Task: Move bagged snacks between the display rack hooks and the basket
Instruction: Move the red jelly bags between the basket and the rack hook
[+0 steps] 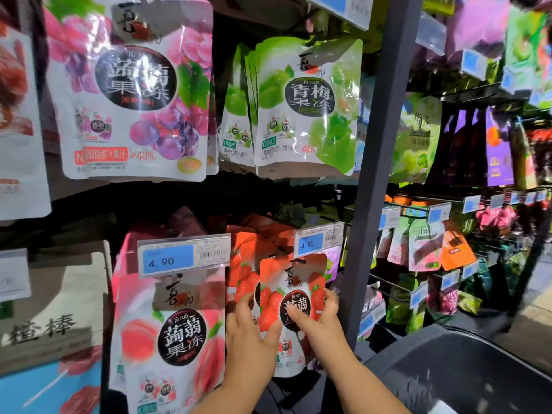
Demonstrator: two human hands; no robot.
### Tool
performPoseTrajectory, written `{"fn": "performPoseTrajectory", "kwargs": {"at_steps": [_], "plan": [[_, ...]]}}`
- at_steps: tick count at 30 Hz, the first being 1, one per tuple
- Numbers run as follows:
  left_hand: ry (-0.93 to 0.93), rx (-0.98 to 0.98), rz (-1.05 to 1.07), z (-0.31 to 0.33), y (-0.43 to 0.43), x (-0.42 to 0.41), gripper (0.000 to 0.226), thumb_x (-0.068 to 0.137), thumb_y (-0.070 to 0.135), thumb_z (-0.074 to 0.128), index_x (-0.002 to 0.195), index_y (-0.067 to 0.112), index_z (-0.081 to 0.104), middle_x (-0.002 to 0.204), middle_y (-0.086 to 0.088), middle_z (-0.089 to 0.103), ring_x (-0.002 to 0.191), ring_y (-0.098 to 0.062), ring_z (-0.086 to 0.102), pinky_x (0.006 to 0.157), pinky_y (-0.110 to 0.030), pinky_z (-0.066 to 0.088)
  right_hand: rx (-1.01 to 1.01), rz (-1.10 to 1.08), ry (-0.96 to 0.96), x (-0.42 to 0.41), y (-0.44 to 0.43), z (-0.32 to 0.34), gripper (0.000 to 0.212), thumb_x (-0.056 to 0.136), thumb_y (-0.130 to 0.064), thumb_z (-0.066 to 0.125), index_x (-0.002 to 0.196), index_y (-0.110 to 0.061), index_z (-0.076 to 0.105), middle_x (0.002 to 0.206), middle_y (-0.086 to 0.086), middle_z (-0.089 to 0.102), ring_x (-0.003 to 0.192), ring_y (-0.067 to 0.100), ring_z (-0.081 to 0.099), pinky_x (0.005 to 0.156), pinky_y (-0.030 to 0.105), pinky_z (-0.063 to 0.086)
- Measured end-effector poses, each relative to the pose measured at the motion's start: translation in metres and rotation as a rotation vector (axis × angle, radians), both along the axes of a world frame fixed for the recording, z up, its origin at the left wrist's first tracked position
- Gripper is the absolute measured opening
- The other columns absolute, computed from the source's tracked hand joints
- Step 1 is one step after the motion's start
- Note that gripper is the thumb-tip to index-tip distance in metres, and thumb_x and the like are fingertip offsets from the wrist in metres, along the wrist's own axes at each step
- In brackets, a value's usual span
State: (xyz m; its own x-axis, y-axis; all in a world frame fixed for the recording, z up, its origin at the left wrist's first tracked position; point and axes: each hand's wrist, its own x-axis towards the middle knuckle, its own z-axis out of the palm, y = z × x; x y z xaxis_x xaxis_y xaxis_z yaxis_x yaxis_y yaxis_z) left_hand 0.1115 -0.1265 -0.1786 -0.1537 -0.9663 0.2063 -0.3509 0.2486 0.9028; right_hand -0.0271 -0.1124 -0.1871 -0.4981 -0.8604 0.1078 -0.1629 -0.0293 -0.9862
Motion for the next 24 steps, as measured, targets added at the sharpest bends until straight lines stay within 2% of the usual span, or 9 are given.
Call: {"fn": "performPoseTrajectory", "kwargs": {"at_steps": [2, 4, 8, 10, 14, 18, 19, 22, 24], "plan": [[0.008, 0.010, -0.002, -0.002, -0.002, 0.000, 0.067, 0.088, 0.027, 0.067, 0.144, 0.026, 0.030, 0.118, 0.001, 0.032, 0.112, -0.014, 0.039, 0.096, -0.025, 0.031, 0.001, -0.016, 0.036, 0.002, -0.002, 0.001, 0.135, 0.040, -0.068, 0.078, 0.151, -0.024, 0.016, 0.141, 0.003, 0.048, 0.126, 0.022, 0.052, 0.108, 0.043, 0.043], [0.005, 0.017, 0.005, -0.004, -0.003, -0.001, 0.065, 0.088, 0.027, 0.067, 0.143, 0.024, 0.034, 0.122, -0.001, 0.035, 0.120, -0.020, 0.041, 0.102, -0.029, 0.034, -0.005, -0.016, 0.025, 0.001, -0.006, 0.005, 0.137, 0.037, -0.068, 0.081, 0.150, -0.023, 0.018, 0.142, 0.004, 0.044, 0.126, 0.023, 0.051, 0.107, 0.044, 0.044], [-0.010, 0.041, -0.003, -0.005, -0.002, -0.004, 0.061, 0.092, 0.027, 0.061, 0.146, 0.023, 0.032, 0.142, -0.005, 0.029, 0.135, -0.021, 0.031, 0.111, -0.033, 0.027, 0.029, 0.039, -0.005, -0.004, -0.009, 0.012, 0.107, 0.055, -0.043, 0.089, 0.137, -0.025, 0.024, 0.123, 0.002, 0.054, 0.108, 0.017, 0.059, 0.089, 0.031, 0.050], [-0.015, 0.044, -0.007, -0.003, -0.002, -0.004, 0.060, 0.094, 0.027, 0.059, 0.148, 0.022, 0.031, 0.148, -0.006, 0.025, 0.139, -0.021, 0.027, 0.112, -0.032, 0.025, 0.047, 0.031, -0.002, -0.004, -0.010, 0.012, 0.106, 0.049, -0.043, 0.088, 0.134, -0.027, 0.026, 0.116, 0.002, 0.060, 0.102, 0.016, 0.063, 0.084, 0.030, 0.052], [-0.010, 0.042, -0.011, -0.007, -0.005, -0.004, 0.053, 0.097, 0.027, 0.056, 0.146, 0.020, 0.037, 0.153, -0.005, 0.020, 0.143, -0.019, 0.020, 0.115, -0.031, 0.019, 0.050, -0.012, 0.060, -0.002, -0.010, 0.009, 0.128, 0.036, -0.061, 0.084, 0.143, -0.022, 0.025, 0.131, 0.007, 0.055, 0.114, 0.022, 0.060, 0.101, 0.042, 0.050], [0.037, 0.036, -0.006, -0.013, -0.009, -0.008, 0.041, 0.096, 0.025, 0.056, 0.137, 0.020, 0.051, 0.160, -0.004, 0.015, 0.147, -0.018, 0.017, 0.120, -0.037, 0.019, 0.056, -0.007, 0.076, -0.002, -0.010, 0.013, 0.129, 0.039, -0.063, 0.079, 0.146, -0.016, 0.023, 0.141, 0.008, 0.043, 0.124, 0.025, 0.052, 0.104, 0.042, 0.046], [0.042, 0.048, -0.005, -0.013, -0.009, -0.008, 0.039, 0.097, 0.024, 0.054, 0.135, 0.020, 0.053, 0.160, -0.003, 0.015, 0.147, -0.019, 0.018, 0.120, -0.037, 0.020, 0.067, -0.001, 0.068, -0.001, -0.009, 0.016, 0.124, 0.043, -0.058, 0.079, 0.145, -0.016, 0.024, 0.138, 0.008, 0.044, 0.121, 0.024, 0.053, 0.100, 0.038, 0.048], [0.048, 0.051, 0.004, -0.011, -0.009, -0.010, 0.035, 0.097, 0.024, 0.052, 0.131, 0.018, 0.057, 0.158, -0.004, 0.020, 0.143, -0.020, 0.025, 0.118, -0.036, 0.024, 0.081, 0.029, 0.027, -0.005, -0.008, 0.017, 0.098, 0.052, -0.044, 0.078, 0.134, -0.020, 0.029, 0.125, 0.009, 0.054, 0.102, 0.015, 0.060, 0.073, 0.020, 0.051], [0.043, 0.056, 0.006, -0.010, -0.010, -0.009, 0.034, 0.097, 0.025, 0.051, 0.130, 0.018, 0.057, 0.154, -0.005, 0.025, 0.140, -0.021, 0.030, 0.116, -0.035, 0.027, 0.081, 0.021, 0.044, -0.006, -0.010, 0.014, 0.100, 0.047, -0.047, 0.081, 0.129, -0.023, 0.031, 0.122, 0.008, 0.056, 0.100, 0.013, 0.061, 0.074, 0.021, 0.052]]}}
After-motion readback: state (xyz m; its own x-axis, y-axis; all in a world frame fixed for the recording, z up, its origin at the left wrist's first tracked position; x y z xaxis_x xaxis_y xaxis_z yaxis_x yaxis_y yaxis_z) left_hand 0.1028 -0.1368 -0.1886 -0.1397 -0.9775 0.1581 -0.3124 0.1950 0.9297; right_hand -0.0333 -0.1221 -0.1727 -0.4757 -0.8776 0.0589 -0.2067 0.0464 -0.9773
